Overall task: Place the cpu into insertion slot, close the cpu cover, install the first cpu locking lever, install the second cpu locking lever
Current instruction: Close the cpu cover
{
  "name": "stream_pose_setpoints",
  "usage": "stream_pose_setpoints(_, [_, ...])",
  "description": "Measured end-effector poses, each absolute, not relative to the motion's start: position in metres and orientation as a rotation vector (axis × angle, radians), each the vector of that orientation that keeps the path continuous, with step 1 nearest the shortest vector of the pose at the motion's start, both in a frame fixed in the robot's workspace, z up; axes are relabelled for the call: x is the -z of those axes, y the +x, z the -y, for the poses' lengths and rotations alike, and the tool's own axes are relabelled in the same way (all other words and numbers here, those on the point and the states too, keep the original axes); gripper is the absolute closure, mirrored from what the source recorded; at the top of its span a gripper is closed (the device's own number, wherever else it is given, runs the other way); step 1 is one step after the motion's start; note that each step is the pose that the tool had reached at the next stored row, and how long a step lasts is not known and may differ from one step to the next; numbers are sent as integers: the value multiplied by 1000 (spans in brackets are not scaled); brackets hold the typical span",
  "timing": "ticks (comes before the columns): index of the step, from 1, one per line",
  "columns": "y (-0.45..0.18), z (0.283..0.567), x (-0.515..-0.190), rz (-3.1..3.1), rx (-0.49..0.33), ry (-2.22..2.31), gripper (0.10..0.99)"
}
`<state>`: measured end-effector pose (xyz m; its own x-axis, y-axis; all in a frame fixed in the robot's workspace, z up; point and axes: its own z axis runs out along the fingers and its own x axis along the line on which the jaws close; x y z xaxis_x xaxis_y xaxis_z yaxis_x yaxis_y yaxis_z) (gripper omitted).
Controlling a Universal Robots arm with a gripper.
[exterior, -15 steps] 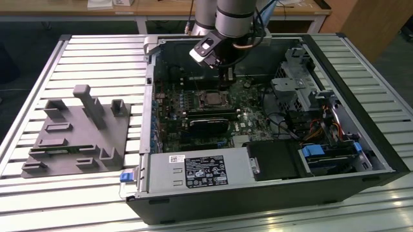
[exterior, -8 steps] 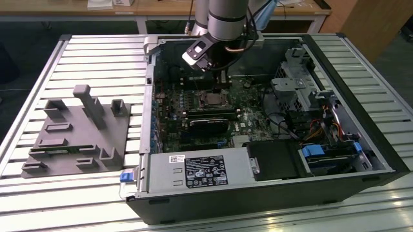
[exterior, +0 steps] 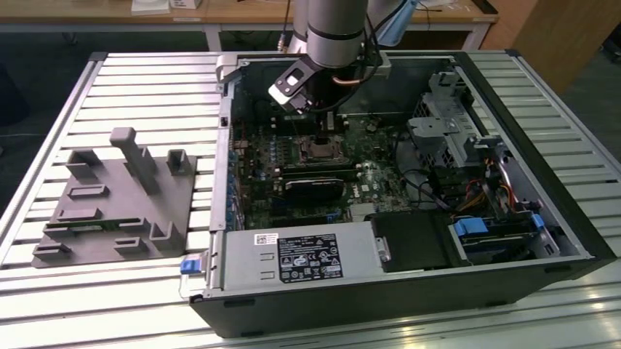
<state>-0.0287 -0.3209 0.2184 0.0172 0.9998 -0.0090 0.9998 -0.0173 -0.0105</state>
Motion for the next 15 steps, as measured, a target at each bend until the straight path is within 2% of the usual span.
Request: stream_pose_setpoints(15, [-29, 321, -218, 2373, -21, -2059, 980])
